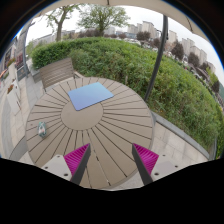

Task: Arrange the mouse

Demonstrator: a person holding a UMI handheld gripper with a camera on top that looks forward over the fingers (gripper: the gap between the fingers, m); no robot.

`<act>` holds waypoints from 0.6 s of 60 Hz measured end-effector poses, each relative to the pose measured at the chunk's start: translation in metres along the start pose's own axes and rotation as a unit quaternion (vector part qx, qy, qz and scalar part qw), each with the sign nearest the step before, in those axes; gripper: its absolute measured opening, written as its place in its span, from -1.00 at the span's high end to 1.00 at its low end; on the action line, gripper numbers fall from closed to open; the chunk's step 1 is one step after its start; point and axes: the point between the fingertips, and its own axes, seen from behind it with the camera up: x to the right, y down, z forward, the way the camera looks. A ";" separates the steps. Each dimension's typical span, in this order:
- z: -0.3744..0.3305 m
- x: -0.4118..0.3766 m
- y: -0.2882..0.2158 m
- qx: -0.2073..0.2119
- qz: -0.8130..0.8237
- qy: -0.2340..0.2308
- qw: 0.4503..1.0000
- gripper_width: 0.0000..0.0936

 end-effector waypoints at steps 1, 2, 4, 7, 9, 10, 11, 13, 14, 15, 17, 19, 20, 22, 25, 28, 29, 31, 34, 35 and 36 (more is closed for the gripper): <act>0.000 -0.001 0.000 -0.001 -0.001 -0.001 1.000 -0.83; 0.001 -0.002 0.001 -0.002 -0.002 -0.002 1.000 -0.83; 0.001 -0.007 0.002 -0.003 -0.003 -0.004 1.000 -0.83; -0.002 -0.026 0.007 -0.001 -0.004 -0.005 1.000 -0.83; -0.001 -0.033 0.008 -0.002 -0.005 -0.009 1.000 -0.82; 0.003 -0.023 0.002 -0.003 -0.006 -0.013 1.000 -0.82; 0.002 -0.027 0.002 -0.003 -0.007 -0.016 1.000 -0.82; -0.003 -0.034 0.002 -0.005 -0.009 -0.022 1.000 -0.82; -0.004 -0.062 0.012 -0.003 -0.010 -0.020 1.000 -0.82; -0.004 -0.067 0.014 -0.003 -0.012 -0.023 1.000 -0.82; -0.004 -0.077 0.015 -0.003 -0.017 -0.030 0.999 -0.83; -0.009 -0.077 0.006 -0.006 -0.021 -0.040 0.999 -0.83; -0.008 -0.100 0.017 -0.002 -0.023 -0.038 0.999 -0.83; -0.010 -0.113 0.020 -0.002 -0.028 -0.044 0.999 -0.83; -0.012 -0.134 0.022 -0.003 -0.036 -0.054 0.998 -0.83; -0.016 -0.159 0.025 -0.001 -0.043 -0.065 0.997 -0.82; -0.017 -0.167 0.027 0.000 -0.045 -0.069 0.997 -0.82; -0.018 -0.181 0.028 0.001 -0.048 -0.077 0.996 -0.83; -0.022 -0.203 0.033 0.003 -0.053 -0.086 0.995 -0.82; -0.022 -0.210 0.033 0.005 -0.054 -0.090 0.994 -0.83; -0.023 -0.216 0.033 0.007 -0.055 -0.093 0.994 -0.83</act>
